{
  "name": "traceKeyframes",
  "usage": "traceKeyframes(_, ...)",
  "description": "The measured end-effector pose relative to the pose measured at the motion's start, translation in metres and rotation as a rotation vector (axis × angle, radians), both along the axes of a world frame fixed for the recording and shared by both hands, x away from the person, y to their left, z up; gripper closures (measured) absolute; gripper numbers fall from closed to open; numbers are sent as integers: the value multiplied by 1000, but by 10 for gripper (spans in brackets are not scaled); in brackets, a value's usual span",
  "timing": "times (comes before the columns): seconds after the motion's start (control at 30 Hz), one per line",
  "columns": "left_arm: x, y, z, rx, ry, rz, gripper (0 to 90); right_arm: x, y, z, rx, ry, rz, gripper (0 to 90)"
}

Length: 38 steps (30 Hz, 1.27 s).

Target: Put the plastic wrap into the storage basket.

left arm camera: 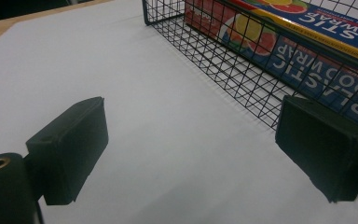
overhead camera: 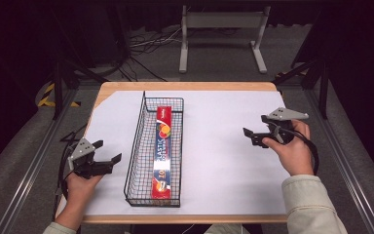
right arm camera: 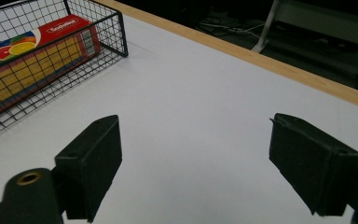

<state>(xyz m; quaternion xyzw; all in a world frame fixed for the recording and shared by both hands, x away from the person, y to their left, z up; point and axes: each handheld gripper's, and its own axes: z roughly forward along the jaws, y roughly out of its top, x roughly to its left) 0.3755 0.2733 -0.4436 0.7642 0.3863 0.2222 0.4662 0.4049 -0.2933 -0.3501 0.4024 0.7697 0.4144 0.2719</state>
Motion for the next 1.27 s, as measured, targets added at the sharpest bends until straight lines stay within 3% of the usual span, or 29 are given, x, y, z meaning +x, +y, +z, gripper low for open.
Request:
traceKeyframes(0.13, 0, 0, 0, -5, 0, -2, 100, -4, -4, -13, 13, -43, 12, 180)
traceKeyframes(0.43, 0, 1, 0, -24, 4, -12, 101, -9, -10, -41, 21, -95, 41, 181)
traceKeyframes(0.6, 0, 4, 0, -46, -1, -25, 101, -9, -11, -52, 14, -87, 49, 181)
traceKeyframes(0.73, -1, 1, 0, -26, -1, -23, 101, -12, -13, -61, 14, -69, 49, 184)
traceKeyframes(0.9, 0, 2, 0, -36, 10, -34, 96, -17, -19, -73, 32, -66, 40, 199)
traceKeyframes(0.97, 0, 2, 0, -28, 13, -29, 97, -18, -20, -76, 16, -50, 48, 198)
traceKeyframes(1.27, 2, 1, -2, -15, 29, -3, 102, -21, -22, -83, 25, -29, 44, 186)
